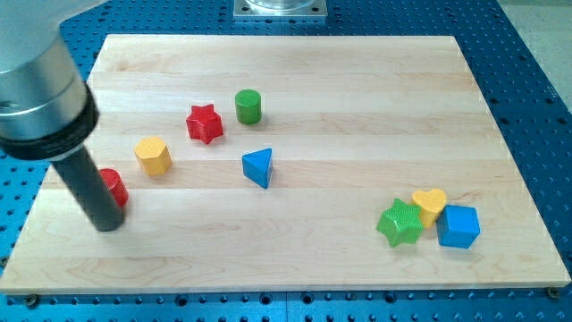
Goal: Move the red circle close to the left side of the triangle
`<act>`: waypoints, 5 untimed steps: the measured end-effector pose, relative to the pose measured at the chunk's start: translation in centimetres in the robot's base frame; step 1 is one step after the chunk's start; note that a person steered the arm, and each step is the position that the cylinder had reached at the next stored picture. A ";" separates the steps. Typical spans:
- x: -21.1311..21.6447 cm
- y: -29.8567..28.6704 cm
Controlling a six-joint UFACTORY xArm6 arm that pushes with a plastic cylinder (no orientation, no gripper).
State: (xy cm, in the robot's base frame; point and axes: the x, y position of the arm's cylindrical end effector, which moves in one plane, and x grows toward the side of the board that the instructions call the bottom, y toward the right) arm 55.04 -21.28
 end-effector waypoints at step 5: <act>-4.6 -1.3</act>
State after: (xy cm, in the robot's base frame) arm 50.40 -22.56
